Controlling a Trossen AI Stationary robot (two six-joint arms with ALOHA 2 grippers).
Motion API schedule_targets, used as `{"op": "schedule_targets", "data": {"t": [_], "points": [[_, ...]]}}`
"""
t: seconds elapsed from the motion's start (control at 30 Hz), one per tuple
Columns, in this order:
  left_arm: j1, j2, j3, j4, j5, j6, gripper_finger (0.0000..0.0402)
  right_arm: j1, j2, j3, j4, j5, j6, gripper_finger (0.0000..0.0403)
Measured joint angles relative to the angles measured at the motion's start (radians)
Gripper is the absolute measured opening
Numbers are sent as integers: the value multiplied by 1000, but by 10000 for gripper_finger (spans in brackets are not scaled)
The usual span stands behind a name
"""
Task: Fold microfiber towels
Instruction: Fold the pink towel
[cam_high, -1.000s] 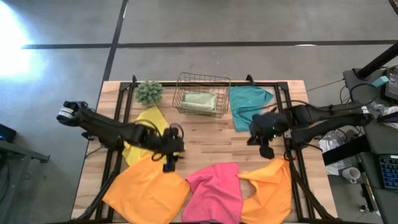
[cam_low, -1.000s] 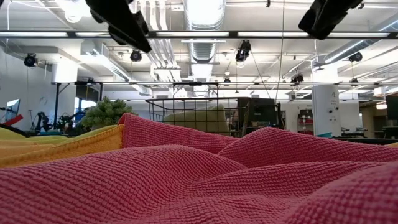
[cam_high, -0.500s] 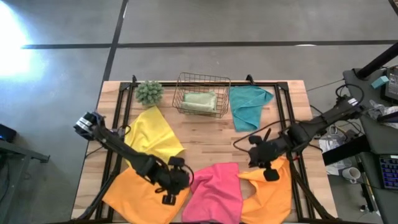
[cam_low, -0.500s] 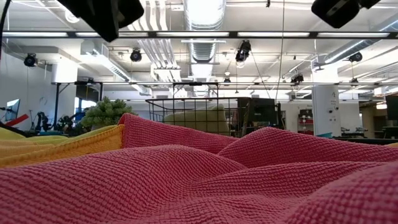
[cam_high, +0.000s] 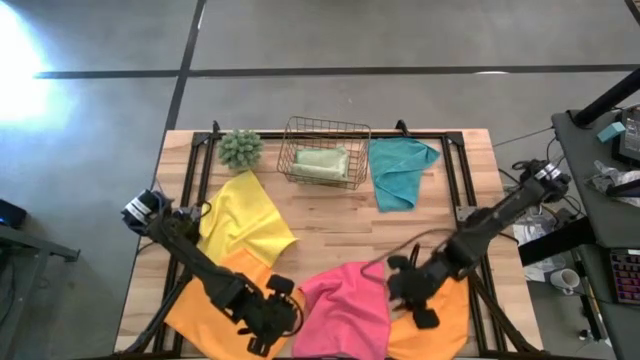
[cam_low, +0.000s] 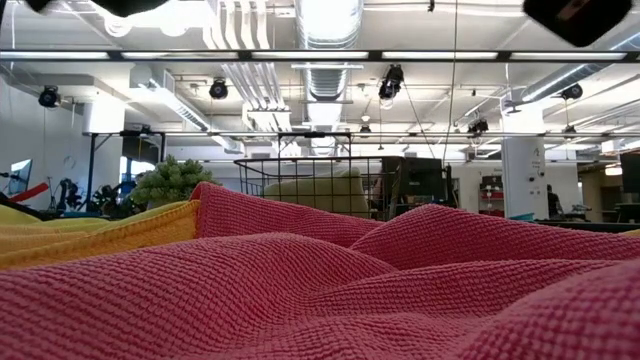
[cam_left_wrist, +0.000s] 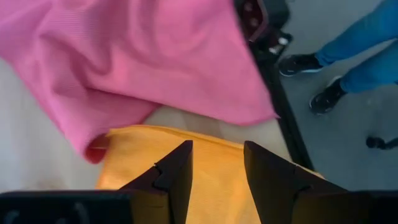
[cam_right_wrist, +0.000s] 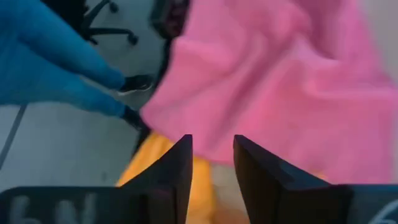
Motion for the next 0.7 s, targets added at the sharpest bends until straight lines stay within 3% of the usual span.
{"op": "schedule_targets", "data": {"t": [0.23,0.7], "points": [[-28,13,0,0,1,1,128,73,181,68,143,1,0,118],[-28,50,-1,42,6,2,128,131,479,324,43,-3,-92,118]]}}
